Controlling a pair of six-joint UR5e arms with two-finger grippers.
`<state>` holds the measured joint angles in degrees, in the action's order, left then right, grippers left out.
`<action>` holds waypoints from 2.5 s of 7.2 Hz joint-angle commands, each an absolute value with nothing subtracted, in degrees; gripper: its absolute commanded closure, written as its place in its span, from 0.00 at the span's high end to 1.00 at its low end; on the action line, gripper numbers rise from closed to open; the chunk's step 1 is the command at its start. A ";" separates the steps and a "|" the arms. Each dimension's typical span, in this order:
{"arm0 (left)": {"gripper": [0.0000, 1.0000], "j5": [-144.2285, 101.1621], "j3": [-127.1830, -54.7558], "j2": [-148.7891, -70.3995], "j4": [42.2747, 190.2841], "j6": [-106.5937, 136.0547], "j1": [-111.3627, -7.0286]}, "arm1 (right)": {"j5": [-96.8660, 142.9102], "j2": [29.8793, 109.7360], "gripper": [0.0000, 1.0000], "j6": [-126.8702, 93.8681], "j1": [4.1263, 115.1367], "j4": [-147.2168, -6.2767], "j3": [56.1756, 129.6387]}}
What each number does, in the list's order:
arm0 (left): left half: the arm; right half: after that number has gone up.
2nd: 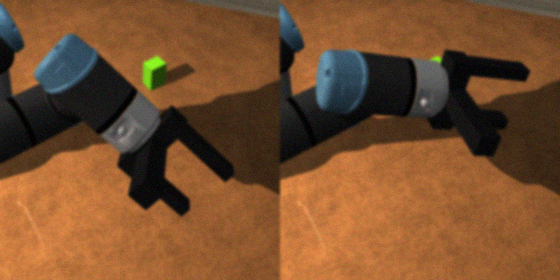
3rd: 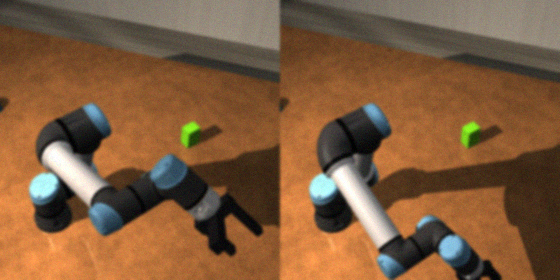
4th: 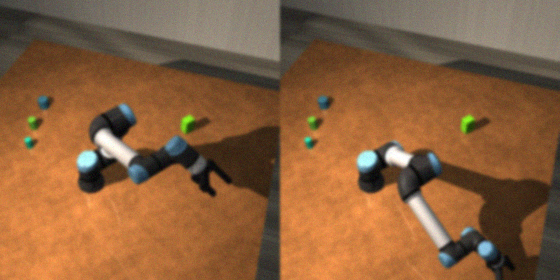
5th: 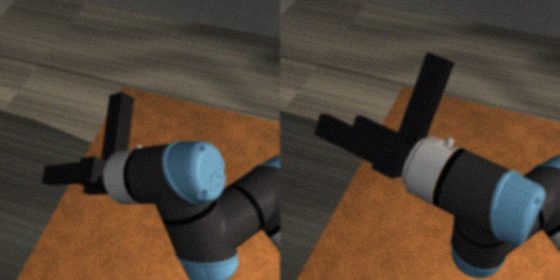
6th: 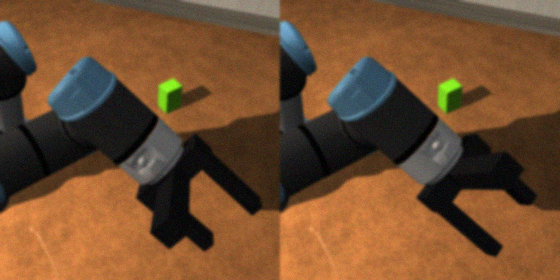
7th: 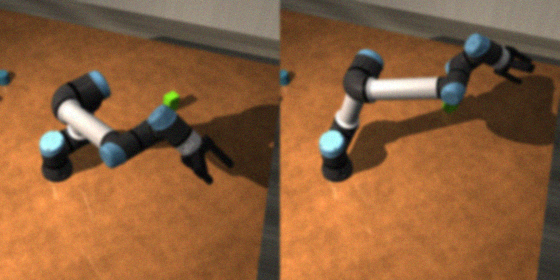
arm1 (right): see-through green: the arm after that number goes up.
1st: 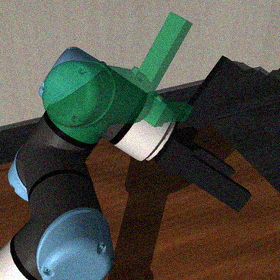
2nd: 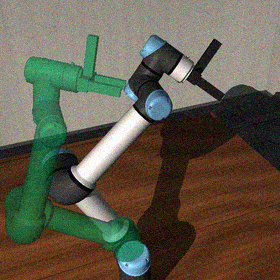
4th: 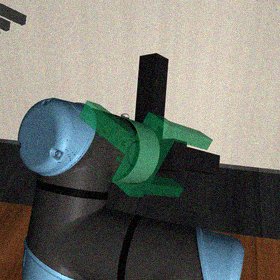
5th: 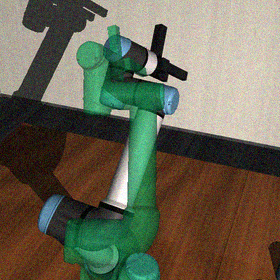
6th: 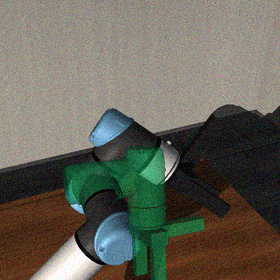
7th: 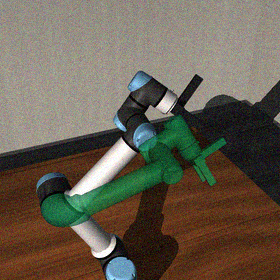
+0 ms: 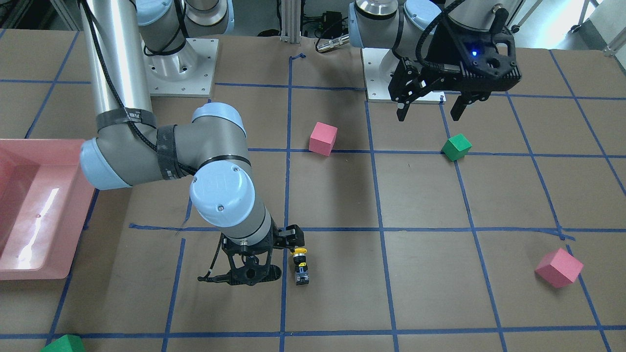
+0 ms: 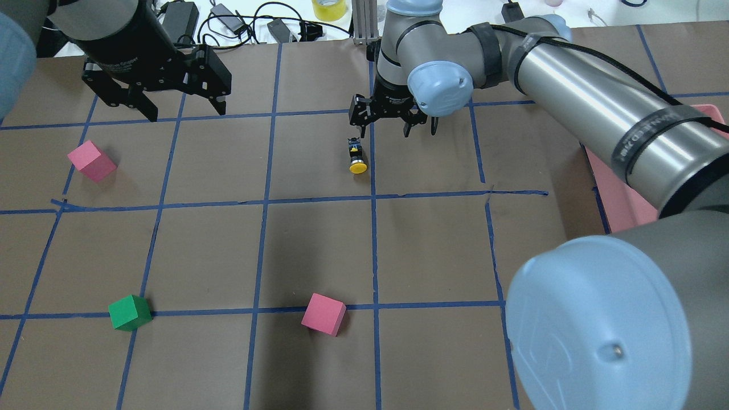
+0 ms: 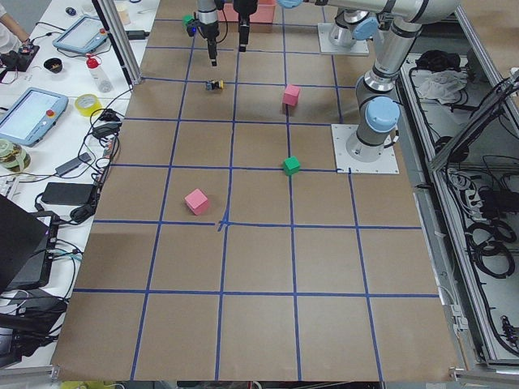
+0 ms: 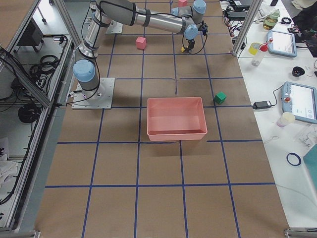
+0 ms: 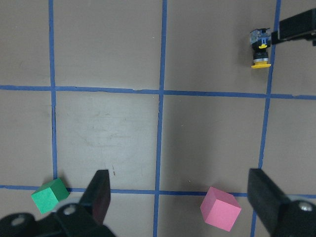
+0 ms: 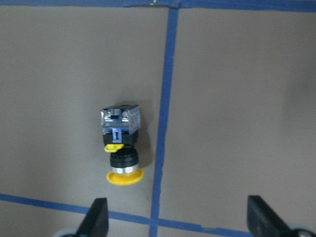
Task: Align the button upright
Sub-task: 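Open the right gripper and raise it back toward the bin, then reach the left gripper over the lying button switch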
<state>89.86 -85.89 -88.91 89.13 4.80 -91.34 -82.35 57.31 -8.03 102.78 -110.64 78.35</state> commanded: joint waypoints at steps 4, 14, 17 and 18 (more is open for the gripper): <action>1.00 86.67 -93.50 -88.59 75.70 5.62 -92.02 | -87.89 75.03 1.00 3.74 86.27 -105.49 91.92; 1.00 81.56 -101.87 -101.50 50.37 18.81 -97.64 | -89.03 88.33 1.00 8.52 82.35 -95.80 91.84; 1.00 82.35 -98.02 -110.89 44.93 20.21 -100.87 | -89.64 89.12 1.00 9.05 84.01 -92.48 91.85; 1.00 84.79 -96.52 -113.96 42.04 22.83 -102.90 | -89.82 90.51 1.00 8.97 87.07 -91.77 91.85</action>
<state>82.81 -98.49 -110.21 44.85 20.59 -100.52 -89.56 89.35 8.95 84.31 -92.96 91.86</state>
